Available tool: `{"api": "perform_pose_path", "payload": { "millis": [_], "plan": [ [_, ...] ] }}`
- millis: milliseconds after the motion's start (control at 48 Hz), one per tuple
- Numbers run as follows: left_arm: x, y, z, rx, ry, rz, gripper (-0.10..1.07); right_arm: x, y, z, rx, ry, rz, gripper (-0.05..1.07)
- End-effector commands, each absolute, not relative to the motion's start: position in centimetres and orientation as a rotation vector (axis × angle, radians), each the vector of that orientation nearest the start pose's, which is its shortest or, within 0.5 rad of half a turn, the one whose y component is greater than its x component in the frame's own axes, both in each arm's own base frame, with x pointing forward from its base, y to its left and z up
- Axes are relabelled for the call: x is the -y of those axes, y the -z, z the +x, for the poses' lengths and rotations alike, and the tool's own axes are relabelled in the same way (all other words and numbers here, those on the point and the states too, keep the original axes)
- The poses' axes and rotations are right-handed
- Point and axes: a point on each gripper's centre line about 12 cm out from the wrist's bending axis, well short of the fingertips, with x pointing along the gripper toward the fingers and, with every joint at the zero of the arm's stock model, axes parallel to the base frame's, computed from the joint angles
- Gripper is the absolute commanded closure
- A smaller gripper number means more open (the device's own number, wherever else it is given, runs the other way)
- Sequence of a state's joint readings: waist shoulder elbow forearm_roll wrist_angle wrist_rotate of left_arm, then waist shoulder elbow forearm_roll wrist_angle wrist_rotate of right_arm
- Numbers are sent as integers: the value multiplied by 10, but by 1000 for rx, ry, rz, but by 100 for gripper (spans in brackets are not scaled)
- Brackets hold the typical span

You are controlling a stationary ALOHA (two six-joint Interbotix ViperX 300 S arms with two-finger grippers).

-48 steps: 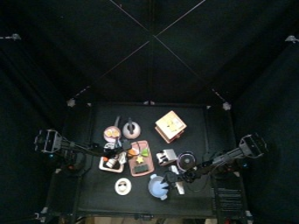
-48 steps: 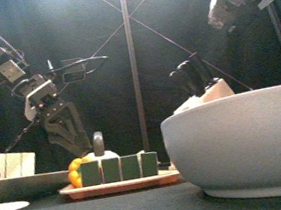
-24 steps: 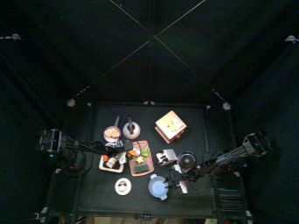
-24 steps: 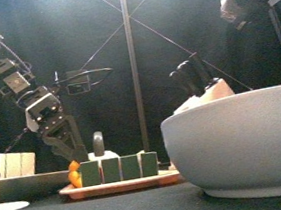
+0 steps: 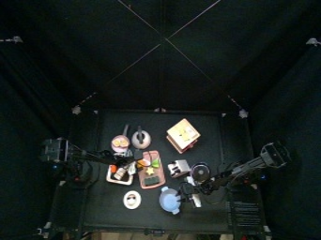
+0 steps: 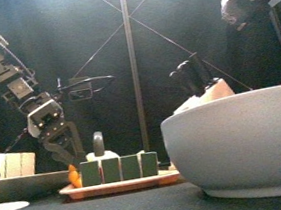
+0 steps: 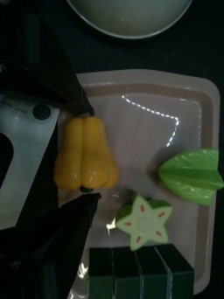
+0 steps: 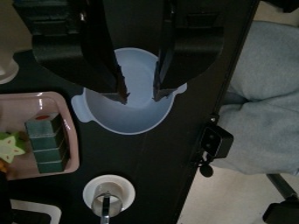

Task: Grab squash

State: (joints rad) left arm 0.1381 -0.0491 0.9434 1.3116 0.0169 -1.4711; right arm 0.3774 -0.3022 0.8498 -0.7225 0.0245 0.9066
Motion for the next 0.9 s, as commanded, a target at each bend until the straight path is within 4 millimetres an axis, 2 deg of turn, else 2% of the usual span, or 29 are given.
{"api": "perform_pose_path", "payload": {
  "millis": [0,312,604,875],
  "plan": [
    [-47,-107,309,-870,-218,-204,-5,-118,-219,303,-564,-304,75,31],
    [-48,-105,310,-876,-220,-206,-4,-117,-218,303,-565,-302,75,31],
    [-49,-106,310,-872,-220,-202,12,-117,-216,304,-573,-301,74,31],
    [-46,-131,311,-792,-210,-198,13,-117,-215,304,-575,-297,81,31]
  ]
}}
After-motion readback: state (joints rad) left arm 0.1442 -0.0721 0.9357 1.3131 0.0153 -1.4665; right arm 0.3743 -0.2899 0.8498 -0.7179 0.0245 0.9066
